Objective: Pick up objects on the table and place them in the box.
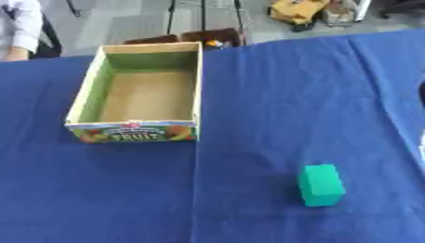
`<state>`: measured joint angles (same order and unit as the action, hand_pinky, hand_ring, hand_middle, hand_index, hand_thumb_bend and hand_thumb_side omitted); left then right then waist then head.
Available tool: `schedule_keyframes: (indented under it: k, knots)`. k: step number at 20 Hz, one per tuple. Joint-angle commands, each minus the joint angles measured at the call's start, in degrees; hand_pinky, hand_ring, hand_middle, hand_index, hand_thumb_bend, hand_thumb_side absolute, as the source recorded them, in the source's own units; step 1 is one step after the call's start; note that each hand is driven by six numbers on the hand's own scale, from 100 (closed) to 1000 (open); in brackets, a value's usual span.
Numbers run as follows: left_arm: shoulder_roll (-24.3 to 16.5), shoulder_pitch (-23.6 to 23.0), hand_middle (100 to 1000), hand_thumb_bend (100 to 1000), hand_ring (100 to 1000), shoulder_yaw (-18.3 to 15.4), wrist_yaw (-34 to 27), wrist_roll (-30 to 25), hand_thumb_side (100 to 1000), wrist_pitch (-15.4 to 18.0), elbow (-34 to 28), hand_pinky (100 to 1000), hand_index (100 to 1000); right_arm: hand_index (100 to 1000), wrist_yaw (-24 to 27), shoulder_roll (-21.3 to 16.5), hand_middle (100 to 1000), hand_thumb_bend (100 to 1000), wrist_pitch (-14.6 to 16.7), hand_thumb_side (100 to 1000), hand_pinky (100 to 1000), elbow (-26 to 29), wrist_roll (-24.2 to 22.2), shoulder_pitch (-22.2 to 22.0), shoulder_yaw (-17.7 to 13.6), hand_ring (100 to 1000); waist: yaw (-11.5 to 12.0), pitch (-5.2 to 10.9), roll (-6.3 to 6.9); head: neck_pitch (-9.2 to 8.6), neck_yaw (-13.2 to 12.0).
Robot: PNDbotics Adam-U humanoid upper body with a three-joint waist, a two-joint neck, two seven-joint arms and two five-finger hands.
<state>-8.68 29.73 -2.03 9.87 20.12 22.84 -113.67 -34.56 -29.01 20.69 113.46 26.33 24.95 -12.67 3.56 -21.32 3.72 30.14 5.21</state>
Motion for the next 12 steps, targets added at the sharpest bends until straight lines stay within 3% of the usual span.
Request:
schedule_keyframes:
  k: [1,6,12]
  knots:
    - [-0.9,0.5,923,100,924,-0.4,0.1,0.2,1000,0.1,-0.9,788,1000,835,0.0,-2.8,713,100,-0.3,1000,735,1.1,-0.2,1.0,0.2,671,0.0,1.58,-0.40,-0.49,0.0]
    - [-1.2,0.4,923,100,924,-0.3,0.2,0.1,1000,0.0,-0.9,788,1000,839,0.0,-8.1,717,100,-2.7,1000,738,1.1,-1.5,1.8,1.8,682,0.0,2.07,-0.65,-0.16,0.1]
    - [-1.8,0.1,923,100,925,-0.1,0.2,-0.2,1000,-0.2,-0.9,788,1000,845,2.8,-18.5,717,100,-9.0,1000,745,-0.9,-5.8,1.9,5.0,678,-0.3,2.61,-1.27,0.17,0.0]
